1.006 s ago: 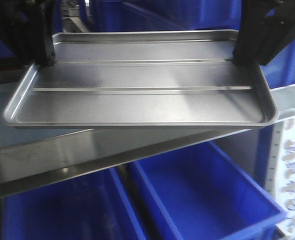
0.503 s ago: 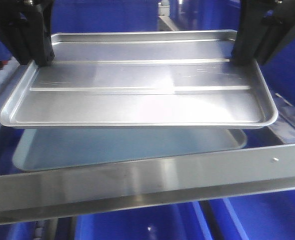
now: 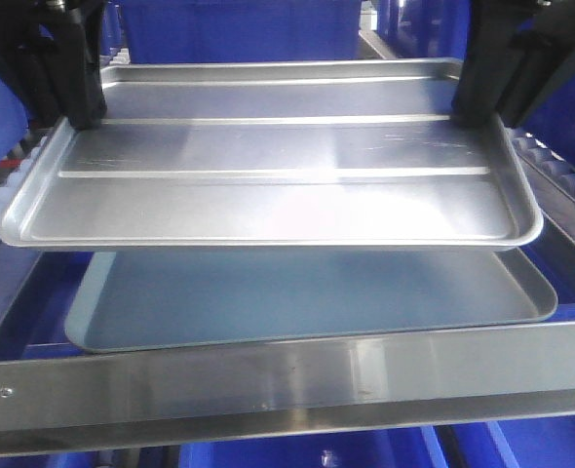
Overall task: Grab silver tray and stack on right shelf
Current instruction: 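Position the held tray above the larger silver tray on the shelf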
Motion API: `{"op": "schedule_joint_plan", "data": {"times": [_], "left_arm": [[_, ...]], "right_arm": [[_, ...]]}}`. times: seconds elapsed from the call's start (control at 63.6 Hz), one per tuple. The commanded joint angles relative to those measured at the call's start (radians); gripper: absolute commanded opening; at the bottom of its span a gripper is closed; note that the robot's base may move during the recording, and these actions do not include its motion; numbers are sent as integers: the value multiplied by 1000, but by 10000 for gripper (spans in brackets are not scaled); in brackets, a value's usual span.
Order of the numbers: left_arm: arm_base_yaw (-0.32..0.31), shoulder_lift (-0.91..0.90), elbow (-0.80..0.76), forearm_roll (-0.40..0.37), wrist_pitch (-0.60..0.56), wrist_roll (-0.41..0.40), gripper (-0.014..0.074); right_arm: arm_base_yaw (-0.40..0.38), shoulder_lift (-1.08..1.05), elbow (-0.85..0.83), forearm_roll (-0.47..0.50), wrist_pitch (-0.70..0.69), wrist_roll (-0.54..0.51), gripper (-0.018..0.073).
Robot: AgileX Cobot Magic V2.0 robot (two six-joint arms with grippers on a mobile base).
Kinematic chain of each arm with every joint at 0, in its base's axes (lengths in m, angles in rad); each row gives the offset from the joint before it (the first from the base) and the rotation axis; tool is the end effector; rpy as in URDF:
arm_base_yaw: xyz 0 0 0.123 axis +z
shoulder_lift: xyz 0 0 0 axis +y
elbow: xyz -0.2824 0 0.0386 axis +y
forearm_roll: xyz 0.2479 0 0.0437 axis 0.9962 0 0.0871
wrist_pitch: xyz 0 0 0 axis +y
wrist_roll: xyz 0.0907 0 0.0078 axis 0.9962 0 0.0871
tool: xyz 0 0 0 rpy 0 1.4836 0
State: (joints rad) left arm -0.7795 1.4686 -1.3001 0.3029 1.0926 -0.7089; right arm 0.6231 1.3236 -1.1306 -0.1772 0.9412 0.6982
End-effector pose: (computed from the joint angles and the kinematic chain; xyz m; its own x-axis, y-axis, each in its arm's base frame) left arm 0.2280 -0.1914 0.3290 -0.8718 0.1344 -0.4711 0.1589 0.9872 -0.0124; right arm 0.2232 0.1444 0.3239 -0.8706 0.0557 -0.4888 -0.0390 0.9826 0.1814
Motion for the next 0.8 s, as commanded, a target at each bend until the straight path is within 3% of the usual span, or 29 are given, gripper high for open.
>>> {"op": "schedule_joint_plan", "data": {"times": [0.0,0.786], "left_arm": [[-4,-33,-30,30,1,1,-93],[-4,-33,-30,30,1,1,-93]], "right_arm": [[-4,-33,-39,-32,-39,-14,57],[-4,-33,-39,-32,-39,-14,57]]}}
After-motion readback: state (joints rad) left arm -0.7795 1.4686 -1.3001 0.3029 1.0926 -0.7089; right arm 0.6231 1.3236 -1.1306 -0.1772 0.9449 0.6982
